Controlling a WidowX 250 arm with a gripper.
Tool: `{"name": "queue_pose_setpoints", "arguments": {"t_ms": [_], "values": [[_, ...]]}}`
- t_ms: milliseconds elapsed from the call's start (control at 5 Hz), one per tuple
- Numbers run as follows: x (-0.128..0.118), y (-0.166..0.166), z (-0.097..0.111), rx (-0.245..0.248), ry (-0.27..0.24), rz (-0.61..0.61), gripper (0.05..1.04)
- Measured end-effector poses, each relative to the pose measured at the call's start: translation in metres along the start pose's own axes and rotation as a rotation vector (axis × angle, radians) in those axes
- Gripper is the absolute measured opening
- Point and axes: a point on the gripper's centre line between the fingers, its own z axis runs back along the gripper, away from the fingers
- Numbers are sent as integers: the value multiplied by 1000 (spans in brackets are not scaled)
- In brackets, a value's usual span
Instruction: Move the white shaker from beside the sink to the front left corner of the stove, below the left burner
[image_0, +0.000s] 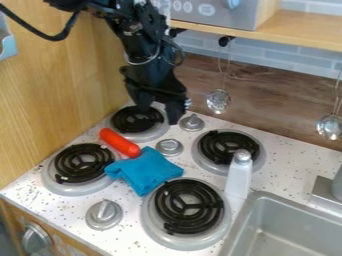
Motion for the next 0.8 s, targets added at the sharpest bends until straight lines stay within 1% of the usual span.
{"name": "queue_pose_setpoints", "arguments": {"t_ms": [200, 400, 600, 800], "values": [[7, -14, -5, -41, -36, 14, 1005], [15, -41, -16, -77, -38, -27, 1005], [22, -60, -29, -100, -20, -26, 1005], [29, -72, -44, -97, 25, -12, 1005]]}}
